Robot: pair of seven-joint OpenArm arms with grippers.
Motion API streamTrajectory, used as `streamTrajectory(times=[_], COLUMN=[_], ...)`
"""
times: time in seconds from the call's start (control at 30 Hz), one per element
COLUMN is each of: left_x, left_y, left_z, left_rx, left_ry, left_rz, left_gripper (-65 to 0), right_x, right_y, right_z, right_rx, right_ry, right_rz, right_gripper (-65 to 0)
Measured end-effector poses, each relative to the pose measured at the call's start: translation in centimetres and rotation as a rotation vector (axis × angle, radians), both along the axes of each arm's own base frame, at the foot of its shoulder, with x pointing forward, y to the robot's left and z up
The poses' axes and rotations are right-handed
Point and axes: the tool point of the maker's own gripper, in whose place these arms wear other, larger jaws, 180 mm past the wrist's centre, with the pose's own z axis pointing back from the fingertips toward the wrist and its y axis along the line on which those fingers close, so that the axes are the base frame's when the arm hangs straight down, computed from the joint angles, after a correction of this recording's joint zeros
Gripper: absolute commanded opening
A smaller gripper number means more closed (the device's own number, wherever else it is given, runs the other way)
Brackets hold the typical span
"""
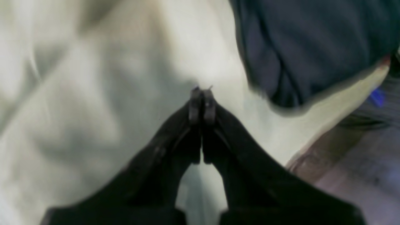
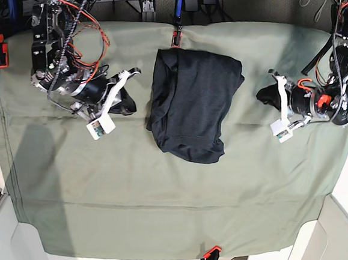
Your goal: Fold the T-shirt properly
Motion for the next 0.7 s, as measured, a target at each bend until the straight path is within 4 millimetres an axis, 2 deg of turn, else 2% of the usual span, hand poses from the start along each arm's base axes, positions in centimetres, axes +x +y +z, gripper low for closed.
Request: streamTrajectory(times=[0.1,0.37,0.53,0.7], left_x=[-2.7,-11.2,-18.6,-25.6], left_y=[0.8,2.5,2.9,0.8], left_z=[0.5,1.5,-0.4,-2.3], left_rx=[0.005,-0.003,-0.002,-0.054], left_ry=[0.005,0.094,0.26,0.415], left_rz=[0.007,0.076,0.133,0.203], left_gripper=[-65.0,-65.0,-65.0,-65.0], right_x=[-2.4,-11.7,-18.7,-24.9], right_y=[-3.0,-7.5,-8.8,-8.9], right_z=[-0.8,-0.4,-2.2,-3.9], right_rx=[-0.015,-0.061,-0.102,-0.102], right_ry=[0.039,0.145,0.335,0.513], right_rz=[-0.056,-0.088,-0.067,-0.068], right_gripper=[-65.0,-65.0,-65.0,-65.0])
